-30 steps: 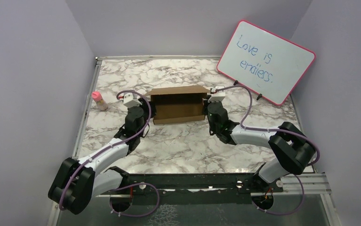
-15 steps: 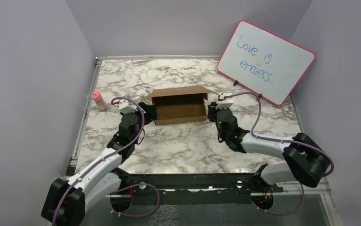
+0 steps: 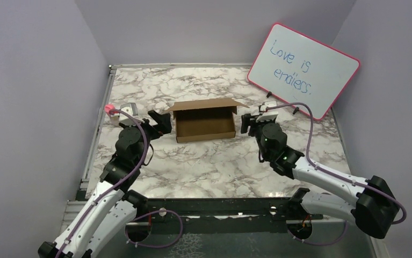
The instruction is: Fold the paper box
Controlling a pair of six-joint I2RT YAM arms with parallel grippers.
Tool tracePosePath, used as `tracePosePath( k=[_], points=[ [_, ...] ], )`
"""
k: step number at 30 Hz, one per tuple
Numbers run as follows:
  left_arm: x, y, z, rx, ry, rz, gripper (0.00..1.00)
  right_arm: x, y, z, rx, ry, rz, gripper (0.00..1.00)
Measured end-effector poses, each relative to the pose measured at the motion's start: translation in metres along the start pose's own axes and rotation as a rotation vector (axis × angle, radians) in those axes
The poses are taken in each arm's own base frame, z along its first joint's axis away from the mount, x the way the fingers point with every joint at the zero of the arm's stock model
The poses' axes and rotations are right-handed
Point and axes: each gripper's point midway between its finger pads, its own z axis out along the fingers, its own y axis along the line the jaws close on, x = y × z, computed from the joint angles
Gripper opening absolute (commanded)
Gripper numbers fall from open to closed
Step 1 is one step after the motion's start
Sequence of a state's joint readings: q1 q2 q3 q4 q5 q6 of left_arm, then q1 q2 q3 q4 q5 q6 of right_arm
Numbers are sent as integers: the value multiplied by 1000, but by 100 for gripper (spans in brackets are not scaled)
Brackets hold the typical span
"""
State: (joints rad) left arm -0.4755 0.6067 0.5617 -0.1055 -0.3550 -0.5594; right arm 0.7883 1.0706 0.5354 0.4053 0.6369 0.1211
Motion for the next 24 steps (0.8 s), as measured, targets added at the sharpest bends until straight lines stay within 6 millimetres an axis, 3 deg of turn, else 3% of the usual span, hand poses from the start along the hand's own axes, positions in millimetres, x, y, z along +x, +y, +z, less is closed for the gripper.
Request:
tracePosePath(
  k=[4, 10, 14, 19, 24],
  points=[
    [-45, -17, -5, 13, -77, 56, 99, -31, 2, 1, -4, -29, -34, 79],
    [-63, -34, 22, -15, -42, 173, 97, -82, 7, 8, -11, -58, -87, 83],
    [-65, -43, 46, -39, 17, 275, 96, -101, 10, 20, -21, -47, -112, 86],
    [-70, -44, 69, -48, 64, 340, 92, -106, 14, 49, -56, 16, -148, 86],
    [-56, -17, 97, -64, 161, 327, 86, -95, 14, 76, -92, 94, -159, 86]
  ],
)
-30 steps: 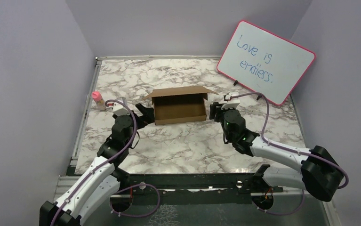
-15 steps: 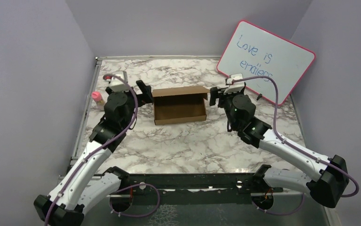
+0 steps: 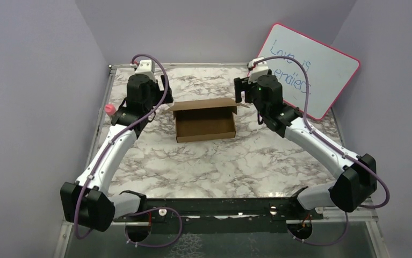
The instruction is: Fold the paper box
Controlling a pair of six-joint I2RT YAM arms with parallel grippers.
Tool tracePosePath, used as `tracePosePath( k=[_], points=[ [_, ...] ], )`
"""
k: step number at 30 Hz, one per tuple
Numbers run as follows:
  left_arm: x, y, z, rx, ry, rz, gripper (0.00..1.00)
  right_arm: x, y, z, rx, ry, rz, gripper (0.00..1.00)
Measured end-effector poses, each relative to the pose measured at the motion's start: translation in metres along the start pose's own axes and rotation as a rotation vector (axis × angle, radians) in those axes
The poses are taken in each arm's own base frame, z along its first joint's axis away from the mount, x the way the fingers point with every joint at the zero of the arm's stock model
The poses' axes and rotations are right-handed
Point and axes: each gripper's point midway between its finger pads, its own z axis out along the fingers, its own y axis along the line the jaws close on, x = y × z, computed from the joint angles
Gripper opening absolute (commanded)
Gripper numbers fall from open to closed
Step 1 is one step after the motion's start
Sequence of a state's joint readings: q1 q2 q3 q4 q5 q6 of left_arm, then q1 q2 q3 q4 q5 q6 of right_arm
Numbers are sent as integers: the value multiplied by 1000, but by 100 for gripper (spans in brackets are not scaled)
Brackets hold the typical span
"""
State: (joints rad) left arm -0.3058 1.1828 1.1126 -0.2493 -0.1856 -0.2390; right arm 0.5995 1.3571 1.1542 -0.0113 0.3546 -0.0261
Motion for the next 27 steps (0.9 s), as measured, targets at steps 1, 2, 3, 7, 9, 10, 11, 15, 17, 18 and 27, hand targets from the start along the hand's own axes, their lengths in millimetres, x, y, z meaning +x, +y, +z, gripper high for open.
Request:
tracePosePath(
  k=[1, 2, 3, 7, 9, 10, 11, 15, 17, 18, 27],
  points=[
    [6, 3, 6, 6, 25, -7, 86, 4, 1, 4, -10, 16, -1, 86],
    [12, 6, 11, 13, 51, -14, 86, 9, 3, 8, -20, 34, -4, 86],
    [22, 9, 17, 22, 87, -22, 85, 13, 6, 12, -32, 50, -7, 86],
    [41, -2, 22, 98, 161, -41, 84, 36, 18, 20, -79, 124, -24, 86],
    [45, -9, 21, 136, 174, -49, 83, 43, 21, 20, -95, 147, -25, 86],
    [46, -12, 20, 152, 178, -54, 83, 45, 22, 19, -100, 153, -21, 85],
    [49, -14, 19, 164, 184, -58, 83, 46, 23, 19, -105, 154, -16, 85],
    [71, -17, 17, 194, 234, -79, 80, 53, 27, 16, -127, 168, -1, 85],
    [82, -17, 16, 201, 263, -86, 78, 59, 29, 14, -135, 182, 4, 84],
    [87, -17, 15, 204, 275, -90, 77, 63, 29, 14, -139, 190, 6, 84],
    [108, -17, 8, 217, 320, -104, 75, 103, 30, 0, -151, 262, 21, 81]
  ],
)
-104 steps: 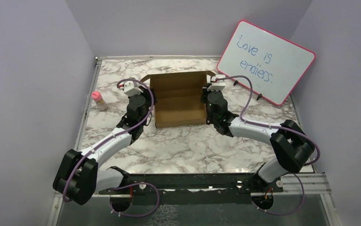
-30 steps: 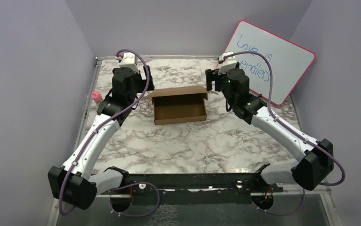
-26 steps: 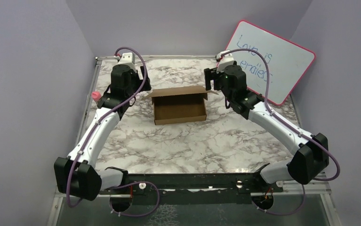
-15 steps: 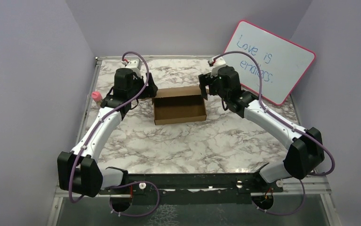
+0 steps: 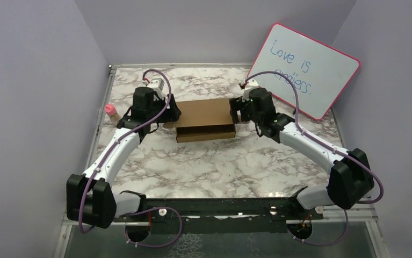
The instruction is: Fold the paper box
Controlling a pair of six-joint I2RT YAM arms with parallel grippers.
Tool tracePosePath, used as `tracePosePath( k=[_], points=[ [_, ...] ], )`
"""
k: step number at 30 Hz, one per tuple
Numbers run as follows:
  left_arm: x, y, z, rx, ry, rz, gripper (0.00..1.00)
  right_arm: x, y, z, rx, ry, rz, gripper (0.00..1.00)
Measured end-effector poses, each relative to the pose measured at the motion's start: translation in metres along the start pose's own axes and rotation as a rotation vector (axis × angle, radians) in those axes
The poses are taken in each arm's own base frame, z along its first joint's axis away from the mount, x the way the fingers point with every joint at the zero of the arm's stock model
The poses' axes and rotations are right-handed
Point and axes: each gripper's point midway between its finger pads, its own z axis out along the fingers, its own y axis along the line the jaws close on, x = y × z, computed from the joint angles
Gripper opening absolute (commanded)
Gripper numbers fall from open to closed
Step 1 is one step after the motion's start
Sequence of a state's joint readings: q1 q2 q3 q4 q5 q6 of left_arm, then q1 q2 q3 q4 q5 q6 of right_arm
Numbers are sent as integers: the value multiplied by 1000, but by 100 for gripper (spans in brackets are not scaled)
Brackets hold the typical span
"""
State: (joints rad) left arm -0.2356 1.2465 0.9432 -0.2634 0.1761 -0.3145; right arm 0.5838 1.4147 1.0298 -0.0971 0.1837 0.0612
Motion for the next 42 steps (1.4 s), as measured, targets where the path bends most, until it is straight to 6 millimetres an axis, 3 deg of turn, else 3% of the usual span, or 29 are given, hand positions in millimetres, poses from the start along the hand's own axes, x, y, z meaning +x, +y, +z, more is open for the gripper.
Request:
tracePosePath(
  k=[2, 11, 15, 27, 42],
  points=[
    [4, 1, -1, 0, 3, -1, 75, 13, 0, 0, -1, 24, 8, 81],
    [38, 11, 0, -18, 66, -33, 75, 39, -1, -4, 0, 20, 42, 79],
    [50, 15, 0, -26, 88, -41, 74, 47, 0, -4, -1, 10, 63, 79],
    [63, 19, 5, -32, 116, -48, 73, 62, 3, 0, -13, 3, 100, 76],
    [111, 31, 14, -58, 196, -143, 71, 97, 11, 4, -45, 56, 149, 75]
  ],
)
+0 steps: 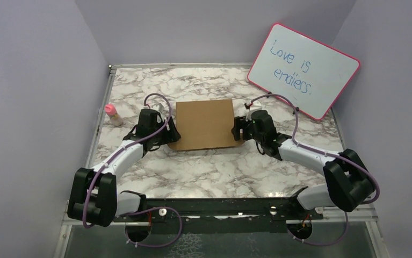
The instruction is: Fold the paper box
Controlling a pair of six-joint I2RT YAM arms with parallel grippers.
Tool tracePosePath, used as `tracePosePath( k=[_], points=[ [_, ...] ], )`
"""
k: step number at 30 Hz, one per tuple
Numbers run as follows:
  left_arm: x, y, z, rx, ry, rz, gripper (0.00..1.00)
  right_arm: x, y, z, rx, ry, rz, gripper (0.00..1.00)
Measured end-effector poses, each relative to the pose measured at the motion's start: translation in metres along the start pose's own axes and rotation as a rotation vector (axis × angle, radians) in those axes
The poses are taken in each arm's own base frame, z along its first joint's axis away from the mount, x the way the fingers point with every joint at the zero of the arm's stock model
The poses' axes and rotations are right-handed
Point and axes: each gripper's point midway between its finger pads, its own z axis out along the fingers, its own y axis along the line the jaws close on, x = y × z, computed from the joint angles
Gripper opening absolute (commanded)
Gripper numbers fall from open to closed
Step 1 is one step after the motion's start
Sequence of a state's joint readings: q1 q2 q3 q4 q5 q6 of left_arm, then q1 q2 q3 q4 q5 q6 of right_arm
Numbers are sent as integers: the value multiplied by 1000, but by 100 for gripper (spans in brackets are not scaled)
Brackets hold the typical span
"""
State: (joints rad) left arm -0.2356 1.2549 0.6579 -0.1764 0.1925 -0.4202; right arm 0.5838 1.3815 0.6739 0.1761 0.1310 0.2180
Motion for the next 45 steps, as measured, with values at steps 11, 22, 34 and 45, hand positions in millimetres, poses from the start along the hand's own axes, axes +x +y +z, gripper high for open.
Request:
tracePosePath(
  k=[11, 22, 34, 45],
  points=[
    [12, 4, 5, 7, -29, -127, 72, 14, 4, 6, -28, 2, 51, 75],
    [-29, -14, -16, 52, -164, -95, 72, -13, 6, -13, -112, -91, 140, 70],
    [-12, -5, 7, 27, -81, -114, 69, 29, -2, 1, -173, -11, 269, 50],
    [0, -3, 20, 35, -22, -140, 65, 30, 2, 5, -246, -39, 356, 29]
  ],
)
